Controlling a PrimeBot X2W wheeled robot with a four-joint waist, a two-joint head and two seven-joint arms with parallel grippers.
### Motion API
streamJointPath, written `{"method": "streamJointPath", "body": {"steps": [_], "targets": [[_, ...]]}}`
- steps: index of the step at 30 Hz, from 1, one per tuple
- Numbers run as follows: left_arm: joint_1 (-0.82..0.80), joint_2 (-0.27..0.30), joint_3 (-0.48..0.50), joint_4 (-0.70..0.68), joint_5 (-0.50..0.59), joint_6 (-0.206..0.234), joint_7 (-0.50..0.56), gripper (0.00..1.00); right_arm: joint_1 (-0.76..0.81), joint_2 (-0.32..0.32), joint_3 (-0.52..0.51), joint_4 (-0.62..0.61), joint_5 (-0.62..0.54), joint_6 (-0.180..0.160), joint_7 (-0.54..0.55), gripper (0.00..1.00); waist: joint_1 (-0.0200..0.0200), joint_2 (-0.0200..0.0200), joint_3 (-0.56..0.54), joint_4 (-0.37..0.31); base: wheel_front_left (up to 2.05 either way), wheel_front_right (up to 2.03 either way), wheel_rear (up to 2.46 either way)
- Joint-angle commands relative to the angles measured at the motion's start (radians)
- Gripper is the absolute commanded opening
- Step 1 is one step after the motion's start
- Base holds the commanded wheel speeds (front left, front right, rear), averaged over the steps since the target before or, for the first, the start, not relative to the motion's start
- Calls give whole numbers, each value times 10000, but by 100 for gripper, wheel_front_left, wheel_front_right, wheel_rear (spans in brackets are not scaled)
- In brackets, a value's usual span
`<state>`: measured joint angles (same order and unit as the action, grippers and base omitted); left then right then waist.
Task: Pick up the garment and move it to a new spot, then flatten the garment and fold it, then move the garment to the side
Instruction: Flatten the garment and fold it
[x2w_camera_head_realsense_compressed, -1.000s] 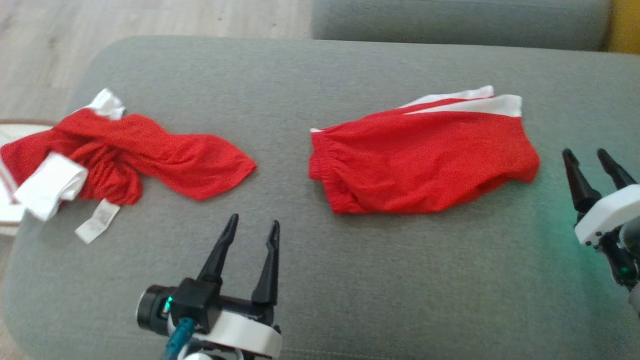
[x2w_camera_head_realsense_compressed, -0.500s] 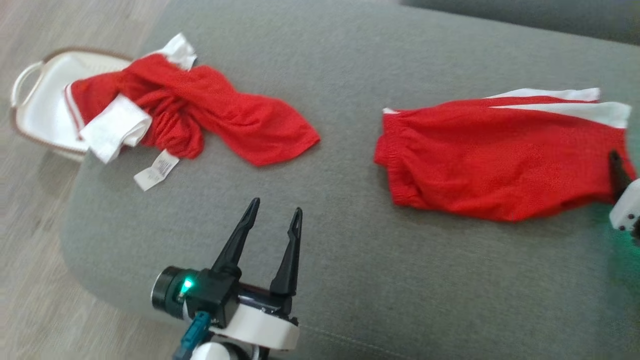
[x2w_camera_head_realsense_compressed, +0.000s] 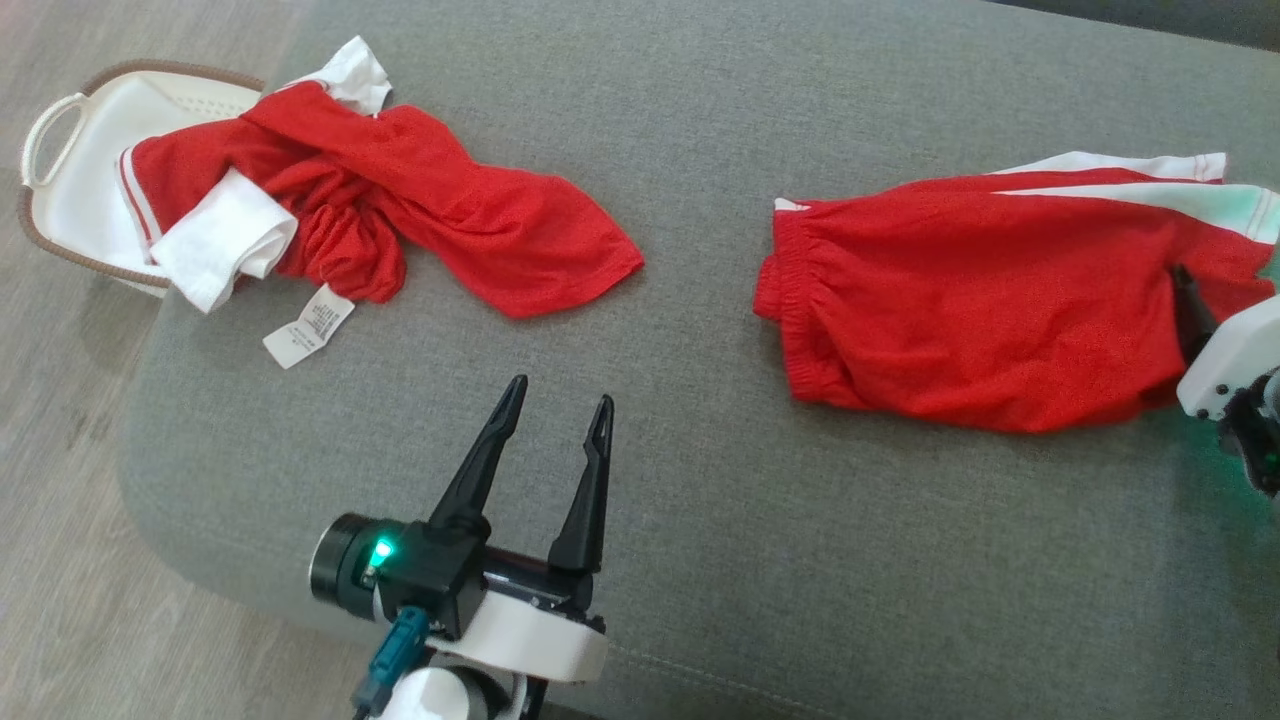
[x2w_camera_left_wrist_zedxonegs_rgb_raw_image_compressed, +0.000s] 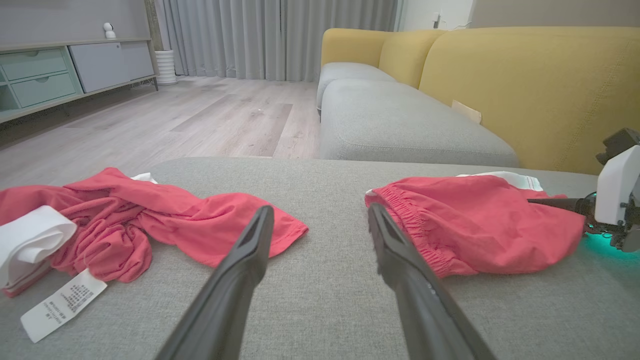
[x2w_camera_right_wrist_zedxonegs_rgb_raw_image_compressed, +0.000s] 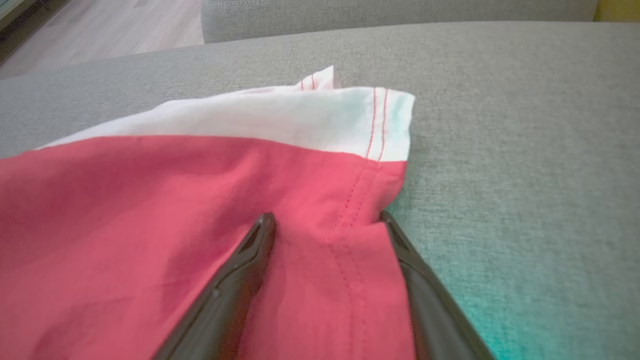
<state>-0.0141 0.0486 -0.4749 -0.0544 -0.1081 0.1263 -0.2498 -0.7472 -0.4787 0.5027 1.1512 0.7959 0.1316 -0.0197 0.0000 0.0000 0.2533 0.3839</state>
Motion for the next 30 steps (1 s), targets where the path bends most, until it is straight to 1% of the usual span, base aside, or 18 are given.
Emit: {"method": "streamJointPath", "body": {"steps": [1,4,5,6,7,8,12,15,20,26,30], "targets": [[-324,16,255,-312,9,-1,-120,100,380,90,274,-118,93,-9,215,100,0,0,6,-38,0,0,0],[-377,16,255,-294,26,-7,-120,100,488,105,391,-341,313,-9,548,100,0,0,38,-83,0,0,0],[-394,16,255,-297,28,-10,-120,100,518,89,445,-432,373,-9,649,95,0,0,60,-90,0,0,0],[-408,16,255,-298,33,-15,-120,100,542,69,508,-513,420,-9,753,84,0,0,77,-98,0,0,0],[-420,16,259,-290,46,-31,-120,100,586,25,618,-668,526,-9,937,5,0,0,97,-116,0,0,0],[-422,16,260,-279,52,-40,-120,100,606,-5,657,-741,579,-9,978,0,0,0,100,-125,0,0,0],[-399,16,286,-217,97,-53,-120,100,646,-149,717,-773,643,-9,792,0,0,0,-5,-248,0,0,0],[-326,16,359,-203,152,-76,-120,100,621,-231,711,-554,553,-9,465,0,0,0,-198,-539,0,0,0],[-184,16,483,-204,271,-133,-120,100,568,-389,805,-156,290,-9,211,0,0,0,-533,-1394,0,0,0],[-87,16,518,-225,339,-204,-120,100,303,-998,1157,2,-341,-9,-53,0,0,0,-768,-2530,0,0,0],[-114,16,480,-226,368,-237,-120,100,-82,-1324,1238,58,-671,-9,-151,0,0,0,-842,-3044,0,0,0]]}}
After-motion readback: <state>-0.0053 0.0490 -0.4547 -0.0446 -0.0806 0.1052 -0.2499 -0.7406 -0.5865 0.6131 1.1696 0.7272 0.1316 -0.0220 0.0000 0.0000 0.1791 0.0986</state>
